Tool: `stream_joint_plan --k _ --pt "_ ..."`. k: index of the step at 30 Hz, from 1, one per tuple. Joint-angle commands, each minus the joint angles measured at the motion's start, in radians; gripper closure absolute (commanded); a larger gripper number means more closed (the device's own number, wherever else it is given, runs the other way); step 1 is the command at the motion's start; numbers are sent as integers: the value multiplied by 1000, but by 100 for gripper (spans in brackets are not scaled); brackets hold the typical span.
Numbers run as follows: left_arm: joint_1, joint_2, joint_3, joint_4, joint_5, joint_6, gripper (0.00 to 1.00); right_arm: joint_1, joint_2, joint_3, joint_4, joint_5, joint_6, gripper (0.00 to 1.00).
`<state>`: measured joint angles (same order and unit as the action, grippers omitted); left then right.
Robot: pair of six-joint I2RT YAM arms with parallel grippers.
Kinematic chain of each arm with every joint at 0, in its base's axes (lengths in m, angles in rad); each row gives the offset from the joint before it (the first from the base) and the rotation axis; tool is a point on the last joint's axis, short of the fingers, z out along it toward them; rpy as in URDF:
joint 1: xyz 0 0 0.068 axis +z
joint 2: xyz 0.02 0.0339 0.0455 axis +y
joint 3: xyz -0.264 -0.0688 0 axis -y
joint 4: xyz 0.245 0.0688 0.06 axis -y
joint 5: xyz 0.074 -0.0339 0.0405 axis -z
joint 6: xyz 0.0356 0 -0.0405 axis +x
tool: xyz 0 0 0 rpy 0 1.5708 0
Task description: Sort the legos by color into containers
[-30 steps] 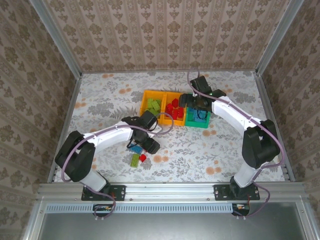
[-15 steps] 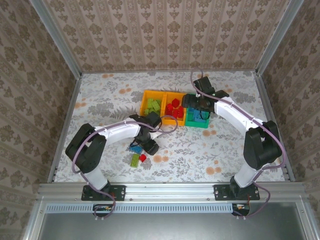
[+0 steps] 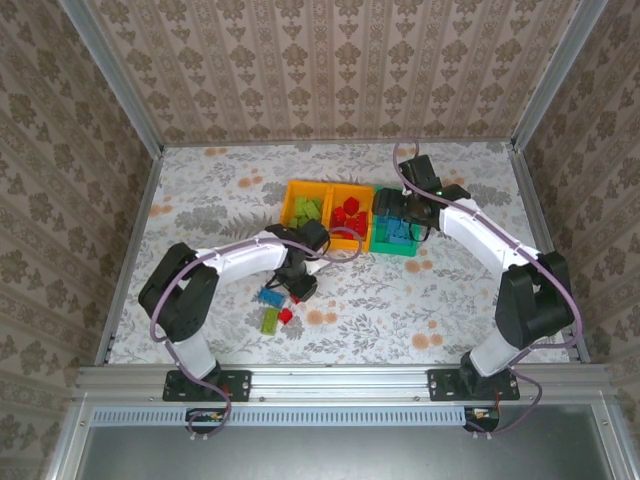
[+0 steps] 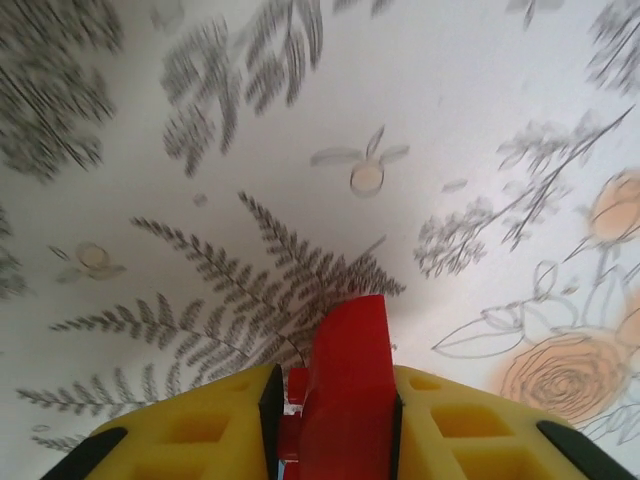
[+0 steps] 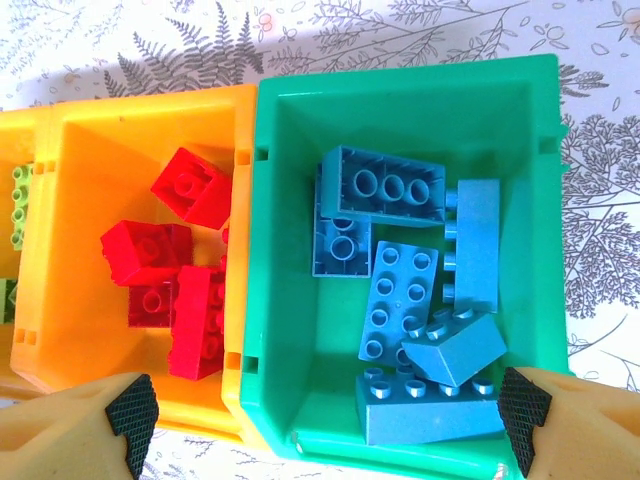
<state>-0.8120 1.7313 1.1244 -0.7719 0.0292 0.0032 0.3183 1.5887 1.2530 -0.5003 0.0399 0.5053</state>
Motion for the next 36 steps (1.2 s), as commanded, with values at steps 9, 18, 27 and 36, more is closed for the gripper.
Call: stream_joint_plan --k 9,18,27,36 --pt "72 -30 279 198 65 -37 71 -6 -109 -98 31 -14 40 9" --pt "120 188 486 301 162 -171 70 -6 -191 -222 80 -39 79 9" --pt "149 267 527 401 216 -347 51 29 -317 -348 186 -112 18 11" --pt "172 130 415 506 226 -463 0 393 -345 -474 338 -39 -196 6"
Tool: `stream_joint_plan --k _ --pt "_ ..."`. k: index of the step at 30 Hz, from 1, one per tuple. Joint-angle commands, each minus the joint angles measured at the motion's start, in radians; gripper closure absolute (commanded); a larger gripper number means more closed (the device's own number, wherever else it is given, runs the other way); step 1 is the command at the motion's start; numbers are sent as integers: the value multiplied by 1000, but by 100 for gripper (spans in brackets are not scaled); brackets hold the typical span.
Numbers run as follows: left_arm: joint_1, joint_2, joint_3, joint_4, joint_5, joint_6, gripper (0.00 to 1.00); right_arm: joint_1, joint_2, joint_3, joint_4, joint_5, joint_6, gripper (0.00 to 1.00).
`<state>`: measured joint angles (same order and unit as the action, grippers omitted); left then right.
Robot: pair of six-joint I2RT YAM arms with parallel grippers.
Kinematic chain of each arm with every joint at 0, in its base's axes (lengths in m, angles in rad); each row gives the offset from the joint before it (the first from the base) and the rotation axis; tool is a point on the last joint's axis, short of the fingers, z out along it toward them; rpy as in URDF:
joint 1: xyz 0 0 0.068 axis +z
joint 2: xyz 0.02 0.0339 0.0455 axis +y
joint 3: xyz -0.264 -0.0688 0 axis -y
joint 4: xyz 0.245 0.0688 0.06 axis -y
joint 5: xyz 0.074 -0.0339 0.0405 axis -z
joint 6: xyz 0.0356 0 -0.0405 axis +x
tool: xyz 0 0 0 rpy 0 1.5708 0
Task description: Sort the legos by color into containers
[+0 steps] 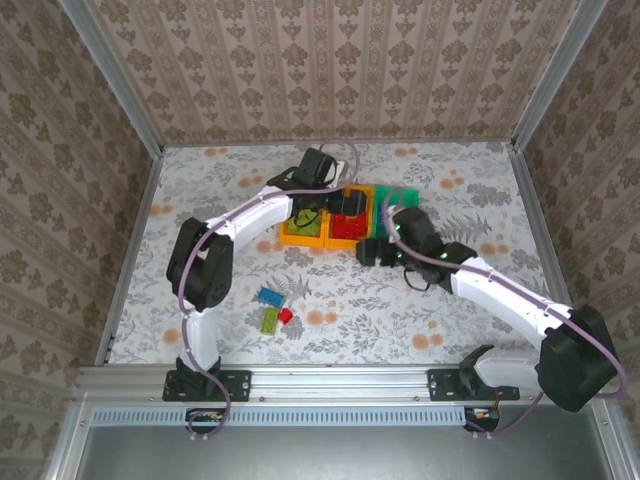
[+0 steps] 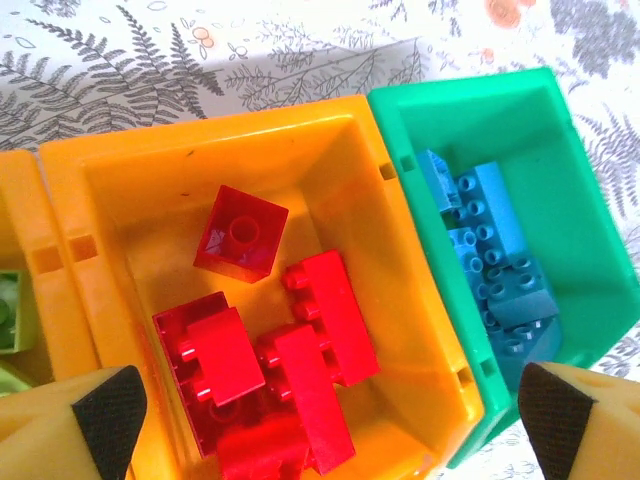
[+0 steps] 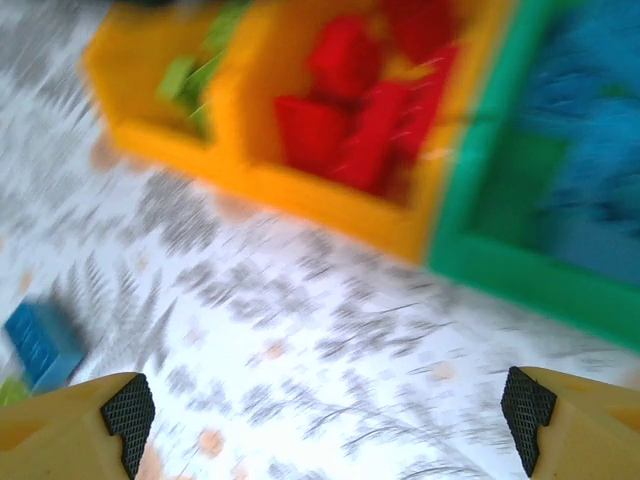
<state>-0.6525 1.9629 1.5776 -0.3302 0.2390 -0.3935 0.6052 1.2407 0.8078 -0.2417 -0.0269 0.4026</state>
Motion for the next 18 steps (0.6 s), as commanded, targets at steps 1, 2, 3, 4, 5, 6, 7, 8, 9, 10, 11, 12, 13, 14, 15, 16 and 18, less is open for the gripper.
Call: stream_joint_plan --k 1,2,3,4,5,6,7,8,9,10,11,12,13,14,15,16,18 --pt "19 -131 -67 86 9 -79 0 167 25 -32 99 49 -102 6" --pt "27 -163 -96 101 0 -88 0 223 56 -28 115 64 -109 6" --pt "34 -189 -118 110 -8 -92 0 266 88 -19 126 77 -112 6" --pt "43 -218 -147 112 -24 -96 0 317 127 -3 137 91 -117 6" --pt "52 -248 -177 107 -44 -96 0 358 181 18 143 101 -117 6" --pt "63 -279 -205 98 -66 -95 0 398 230 45 142 110 -121 5" --pt "75 -305 -233 93 -85 -93 0 428 271 74 137 115 -122 5" --pt "90 -336 -267 89 -103 -93 0 455 316 111 125 116 -119 5" --pt "106 -366 -301 86 -113 -95 0 480 360 146 108 115 -117 5" --pt "125 -392 -331 84 -118 -98 0 502 387 175 97 112 -118 5" --pt "145 -420 -364 84 -119 -100 0 524 424 205 84 114 -117 4" --pt "165 -450 -395 82 -124 -103 0 543 456 232 72 112 -118 4" --pt "180 -474 -422 78 -131 -105 0 559 481 254 58 114 -118 3" --pt "189 -498 -449 75 -136 -104 0 574 508 277 44 115 -116 3" --pt "223 -526 -476 70 -140 -101 0 587 531 294 33 118 -114 3" --pt "236 -547 -496 66 -144 -100 0 595 546 306 27 122 -115 3" --pt "260 -589 -539 56 -153 -96 0 605 575 330 10 132 -115 3"
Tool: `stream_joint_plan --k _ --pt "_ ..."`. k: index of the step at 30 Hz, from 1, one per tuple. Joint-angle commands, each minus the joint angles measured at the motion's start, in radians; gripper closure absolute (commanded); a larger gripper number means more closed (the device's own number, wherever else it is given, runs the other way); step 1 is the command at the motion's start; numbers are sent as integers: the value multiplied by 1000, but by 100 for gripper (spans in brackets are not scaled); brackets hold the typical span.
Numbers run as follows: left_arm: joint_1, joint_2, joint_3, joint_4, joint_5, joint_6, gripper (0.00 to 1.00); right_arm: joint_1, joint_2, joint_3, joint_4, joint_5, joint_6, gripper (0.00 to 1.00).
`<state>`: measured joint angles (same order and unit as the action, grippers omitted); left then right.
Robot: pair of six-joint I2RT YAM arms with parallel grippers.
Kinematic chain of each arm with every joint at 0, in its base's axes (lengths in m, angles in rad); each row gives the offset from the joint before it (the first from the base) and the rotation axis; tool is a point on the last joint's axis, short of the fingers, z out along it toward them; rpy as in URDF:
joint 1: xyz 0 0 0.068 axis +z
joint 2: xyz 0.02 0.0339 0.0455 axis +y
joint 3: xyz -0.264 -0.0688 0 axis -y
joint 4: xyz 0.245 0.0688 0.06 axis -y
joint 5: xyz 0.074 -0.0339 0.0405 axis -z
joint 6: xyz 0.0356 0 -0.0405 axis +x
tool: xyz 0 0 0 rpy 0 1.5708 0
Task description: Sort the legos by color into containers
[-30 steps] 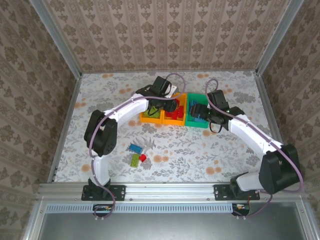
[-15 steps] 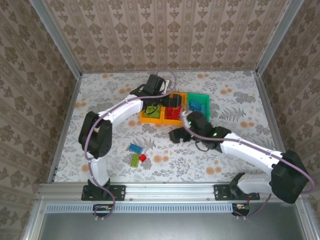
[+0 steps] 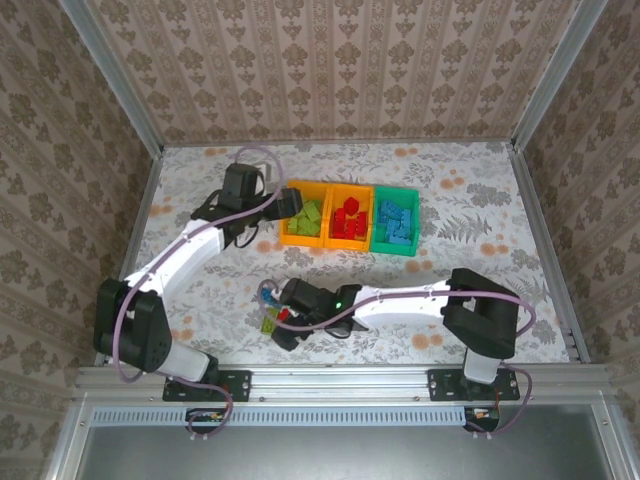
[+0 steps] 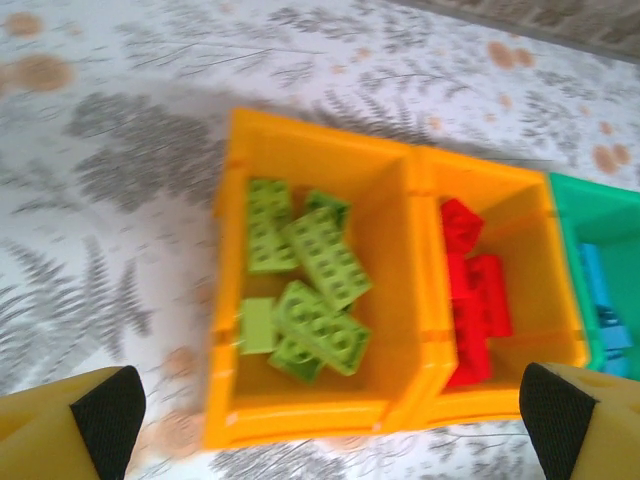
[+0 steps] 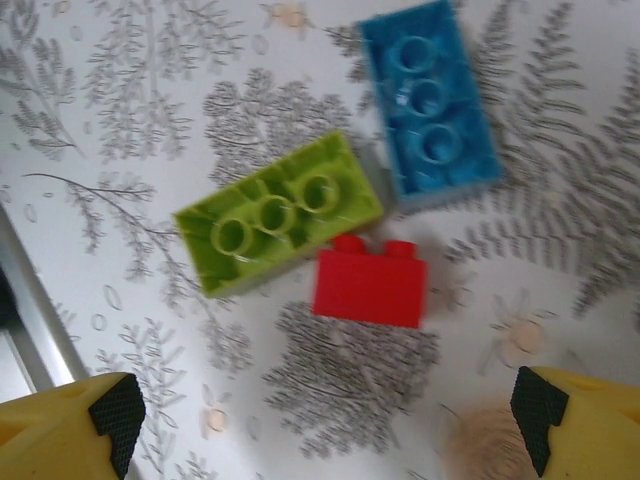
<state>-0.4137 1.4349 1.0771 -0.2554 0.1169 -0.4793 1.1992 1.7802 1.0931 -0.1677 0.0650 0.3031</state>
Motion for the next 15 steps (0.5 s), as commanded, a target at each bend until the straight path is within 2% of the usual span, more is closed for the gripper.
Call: stream_joint_plan --k 1,6,15 --pt "29 -75 -54 -21 -33 -10 0 13 46 54 -77 45 -16 3" --pt "67 -150 -130 -21 -35 -17 0 13 92 76 -91 56 -35 5" --pt "104 -218 -191 -40 -21 -15 0 12 198 160 -132 111 -71 17"
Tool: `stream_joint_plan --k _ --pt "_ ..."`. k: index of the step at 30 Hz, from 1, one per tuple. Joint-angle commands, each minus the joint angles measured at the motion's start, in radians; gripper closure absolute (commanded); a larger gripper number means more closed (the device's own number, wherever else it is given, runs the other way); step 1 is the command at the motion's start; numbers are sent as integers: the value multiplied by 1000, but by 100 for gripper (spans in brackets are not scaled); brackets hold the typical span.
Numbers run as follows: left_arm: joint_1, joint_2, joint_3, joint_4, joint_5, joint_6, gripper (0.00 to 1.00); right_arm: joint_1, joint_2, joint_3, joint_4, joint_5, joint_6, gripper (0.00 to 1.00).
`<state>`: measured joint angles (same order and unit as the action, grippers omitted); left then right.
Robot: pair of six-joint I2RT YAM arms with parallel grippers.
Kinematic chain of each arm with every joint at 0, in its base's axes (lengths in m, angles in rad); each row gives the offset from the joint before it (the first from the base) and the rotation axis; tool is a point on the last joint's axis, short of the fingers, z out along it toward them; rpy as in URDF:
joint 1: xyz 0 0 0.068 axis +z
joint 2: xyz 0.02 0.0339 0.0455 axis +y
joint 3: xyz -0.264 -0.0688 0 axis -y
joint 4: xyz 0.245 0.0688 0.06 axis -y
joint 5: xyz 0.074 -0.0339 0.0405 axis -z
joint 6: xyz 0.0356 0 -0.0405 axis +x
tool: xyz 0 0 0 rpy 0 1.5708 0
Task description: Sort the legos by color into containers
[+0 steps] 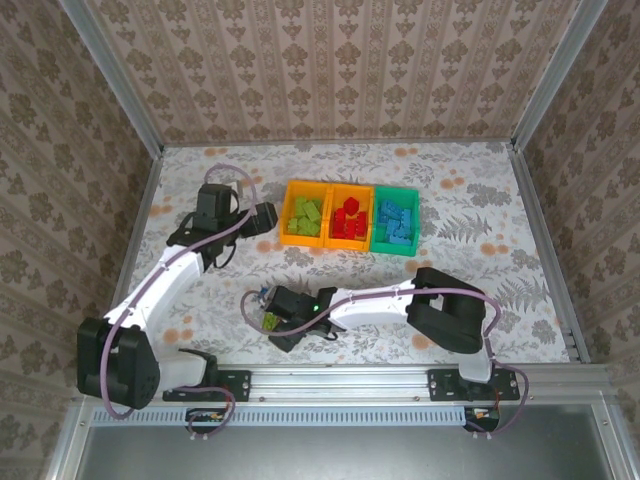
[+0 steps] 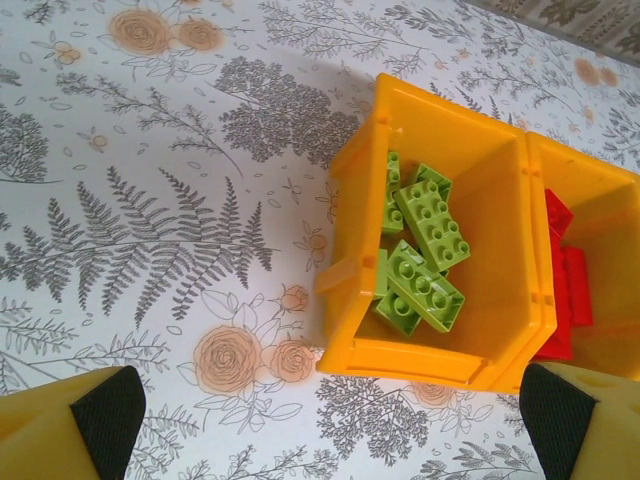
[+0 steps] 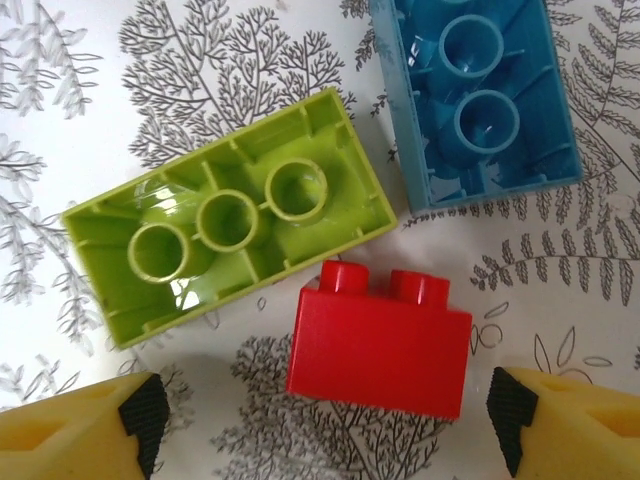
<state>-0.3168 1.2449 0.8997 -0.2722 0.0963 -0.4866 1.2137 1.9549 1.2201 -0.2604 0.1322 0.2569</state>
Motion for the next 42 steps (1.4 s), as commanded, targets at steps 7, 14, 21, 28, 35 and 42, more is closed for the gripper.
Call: stream_joint_plan --k 7,14,21,28,35,42 --pt "4 -58 -61 -58 0 -5 0 -21 50 41 -1 66 -34 36" --pt "0 -131 -129 -117 -32 -5 0 -60 -24 -21 33 53 -36 60" --pt "-36 -217 -184 -248 -128 -13 0 -176 -189 -115 53 69 -11 64" --pt "-171 -264 -228 -369 -233 -88 0 -379 -255 -80 25 43 -1 66" --pt "-329 -311 -292 -426 -291 -211 0 -545 -169 64 -49 58 -21 68" --pt "-441 -393 -343 -452 -272 -260 1 -657 -28 247 -161 19 -5 66"
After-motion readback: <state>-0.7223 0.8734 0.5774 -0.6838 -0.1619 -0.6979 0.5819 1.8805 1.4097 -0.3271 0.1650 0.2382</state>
